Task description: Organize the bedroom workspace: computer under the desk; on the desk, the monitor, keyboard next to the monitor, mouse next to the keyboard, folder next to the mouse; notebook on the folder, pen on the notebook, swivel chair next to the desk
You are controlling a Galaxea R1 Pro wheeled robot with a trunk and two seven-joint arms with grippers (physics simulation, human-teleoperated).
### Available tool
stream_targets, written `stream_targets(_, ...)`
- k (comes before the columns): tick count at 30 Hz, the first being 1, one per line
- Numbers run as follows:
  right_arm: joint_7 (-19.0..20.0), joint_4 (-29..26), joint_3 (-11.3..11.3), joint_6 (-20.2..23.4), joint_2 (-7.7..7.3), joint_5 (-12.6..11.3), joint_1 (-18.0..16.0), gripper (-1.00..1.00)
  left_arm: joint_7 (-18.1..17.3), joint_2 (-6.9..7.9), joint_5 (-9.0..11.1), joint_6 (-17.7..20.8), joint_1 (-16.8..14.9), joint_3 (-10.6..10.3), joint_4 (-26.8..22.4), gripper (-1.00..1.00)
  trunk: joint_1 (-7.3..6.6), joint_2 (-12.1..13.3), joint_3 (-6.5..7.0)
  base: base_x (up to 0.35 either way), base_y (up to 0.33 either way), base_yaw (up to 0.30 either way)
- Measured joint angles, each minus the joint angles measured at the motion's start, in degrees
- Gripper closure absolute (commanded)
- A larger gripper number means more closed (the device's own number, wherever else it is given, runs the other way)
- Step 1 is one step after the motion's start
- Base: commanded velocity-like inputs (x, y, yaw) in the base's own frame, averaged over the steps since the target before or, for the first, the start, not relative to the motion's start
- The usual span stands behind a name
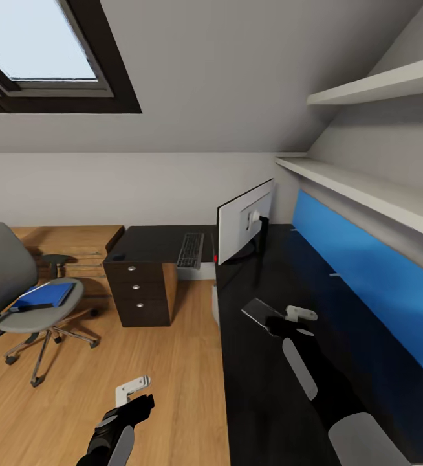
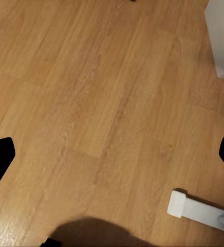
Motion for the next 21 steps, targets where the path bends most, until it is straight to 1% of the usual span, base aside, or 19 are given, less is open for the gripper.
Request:
stream_targets(5,0.0,0.0,0.0,0.0,-0.17,0.2,0.0,-1.0,-0.1,0.0,0.0,-0.1,0.0,-0.1,0.0,-1.0,-0.01,0.0,0.0,0.099,-0.226,0.0)
stream_targets(7,0.1,0.0,0.0,0.0,-0.26,0.6,0.0,-1.0,-0.1,0.0,0.0,-0.1,0.0,0.0,0.0,-1.0,0.0,0.0,0.0,0.056,-0.105,0.0)
stream_targets(10,0.1,0.0,0.1,0.0,-0.31,1.1,0.0,-1.0,-0.1,0.0,0.0,-0.1,0.0,0.0,0.0,-1.0,0.0,0.0,0.0,0.02,-0.038,0.0)
stream_targets(16,0.1,0.1,0.1,0.0,-0.33,1.3,0.0,-1.0,-0.1,0.01,0.0,-0.1,0.0,0.3,0.0,-1.0,0.0,0.0,0.0,0.005,-0.01,0.0)
stream_targets(19,0.1,0.0,0.1,0.0,-0.29,1.3,0.0,-1.0,-0.1,0.07,0.0,-0.1,0.0,0.8,0.0,-1.0,0.0,0.0,0.0,0.0,-0.001,0.0)
stream_targets(21,0.2,0.0,0.1,0.0,-0.27,1.2,0.0,-1.0,-0.2,0.08,0.0,-0.1,0.0,1.6,0.0,-1.0,0.0,0.0,0.0,0.0,0.0,0.0)
